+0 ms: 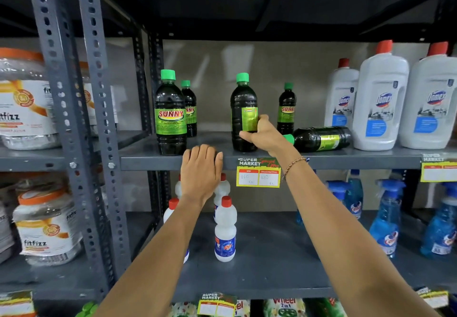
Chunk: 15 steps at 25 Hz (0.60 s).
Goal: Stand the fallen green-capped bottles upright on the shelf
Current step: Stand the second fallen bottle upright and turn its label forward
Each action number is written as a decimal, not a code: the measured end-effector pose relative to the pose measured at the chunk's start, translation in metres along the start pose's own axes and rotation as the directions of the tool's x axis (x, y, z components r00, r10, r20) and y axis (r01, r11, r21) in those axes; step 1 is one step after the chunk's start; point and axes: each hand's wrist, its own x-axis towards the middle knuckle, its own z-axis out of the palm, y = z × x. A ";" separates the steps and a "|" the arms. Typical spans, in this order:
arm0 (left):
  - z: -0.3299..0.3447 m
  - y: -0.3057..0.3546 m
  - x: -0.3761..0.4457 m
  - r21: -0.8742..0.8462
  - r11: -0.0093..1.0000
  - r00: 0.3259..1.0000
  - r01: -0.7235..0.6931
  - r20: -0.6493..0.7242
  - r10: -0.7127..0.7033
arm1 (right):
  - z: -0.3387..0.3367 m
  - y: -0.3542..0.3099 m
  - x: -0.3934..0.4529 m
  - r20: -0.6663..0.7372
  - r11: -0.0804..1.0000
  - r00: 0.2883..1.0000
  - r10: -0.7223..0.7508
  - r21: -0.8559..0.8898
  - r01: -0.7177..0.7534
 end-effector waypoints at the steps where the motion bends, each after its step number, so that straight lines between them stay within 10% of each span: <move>1: 0.000 0.000 0.001 0.008 1.000 1.000 -0.014 -0.001 0.014 | 0.000 0.004 0.000 -0.005 1.000 1.000 -0.006 -0.003 0.006; 15: 0.007 -0.002 -0.004 -0.007 0.999 0.995 -0.043 -0.092 0.042 | -0.001 0.011 -0.002 0.066 0.947 0.991 0.115 0.295 -0.129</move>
